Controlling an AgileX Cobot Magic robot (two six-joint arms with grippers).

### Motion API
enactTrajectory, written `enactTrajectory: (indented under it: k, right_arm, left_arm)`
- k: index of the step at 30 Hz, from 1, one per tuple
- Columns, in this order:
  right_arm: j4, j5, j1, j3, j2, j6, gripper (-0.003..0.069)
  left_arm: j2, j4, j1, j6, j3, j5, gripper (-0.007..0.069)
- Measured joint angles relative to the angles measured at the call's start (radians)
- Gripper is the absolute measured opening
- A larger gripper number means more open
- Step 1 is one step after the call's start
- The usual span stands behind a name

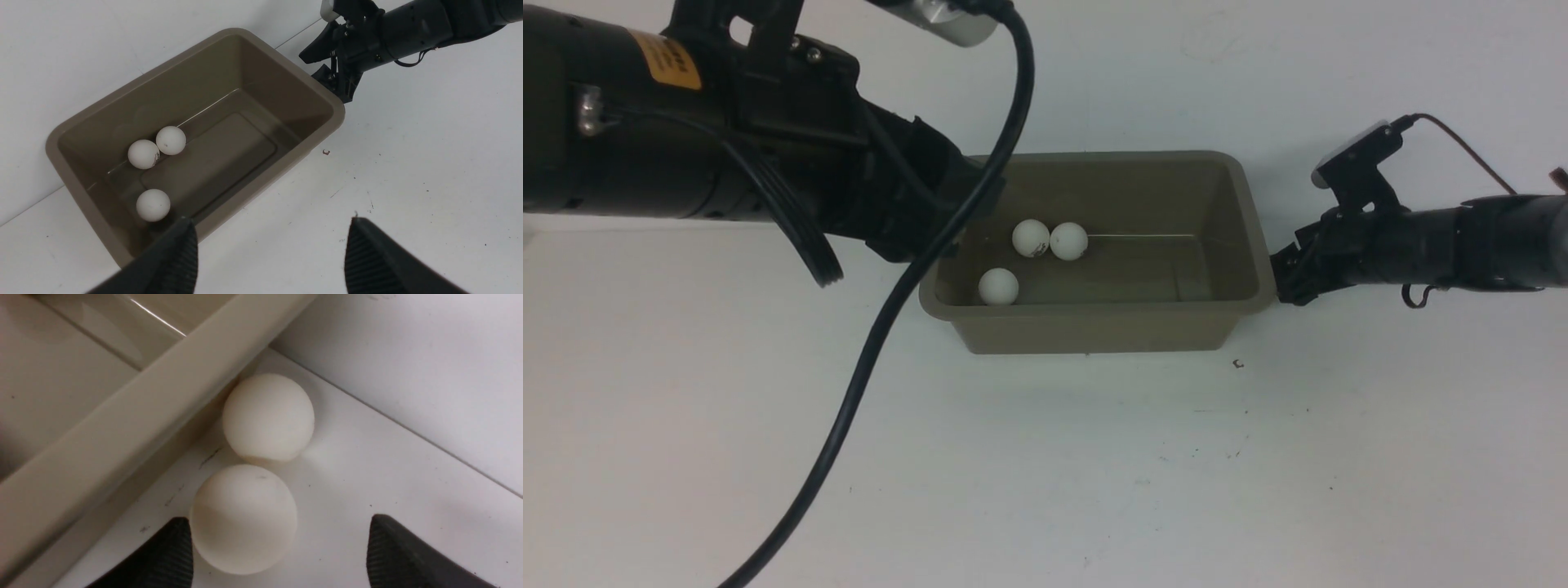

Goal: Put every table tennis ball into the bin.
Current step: Use the right arm to clamp the table tennis ball closest to it

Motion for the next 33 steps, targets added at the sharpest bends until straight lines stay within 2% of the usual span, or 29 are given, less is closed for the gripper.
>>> enactTrajectory:
  k: [4, 11, 16, 20, 23, 26, 33]
  right_arm:
    - [0.0, 0.004, 0.0, -0.001, 0.004, 0.0, 0.0507]
    - [0.002, 0.046, 0.0, -0.001, 0.021, 0.0, 0.0436]
    - [0.032, 0.038, 0.0, -0.002, 0.021, 0.0, 0.031]
    - [0.042, 0.022, 0.0, -0.002, 0.021, -0.016, 0.0168]
    - [0.045, 0.01, 0.0, -0.002, 0.021, -0.041, 0.0027]
    - [0.045, 0.0, 0.0, -0.002, 0.021, -0.046, -0.0008]
    - [0.047, -0.005, 0.0, -0.002, 0.008, -0.049, -0.0016]
  left_arm:
    - [0.0, 0.0, 0.0, 0.0, 0.0, 0.0, 0.0437]
    - [0.0, 0.0, 0.0, 0.0, 0.0, -0.006, 0.0437]
    - [0.0, 0.0, 0.0, 0.0, 0.0, -0.023, 0.0437]
    - [0.0, 0.0, 0.0, 0.0, 0.0, -0.023, 0.0437]
    - [0.0, 0.0, 0.0, 0.0, 0.0, -0.023, 0.0437]
    - [0.0, 0.0, 0.0, 0.0, 0.0, -0.026, 0.0437]
    - [0.0, 0.0, 0.0, 0.0, 0.0, -0.039, 0.0437]
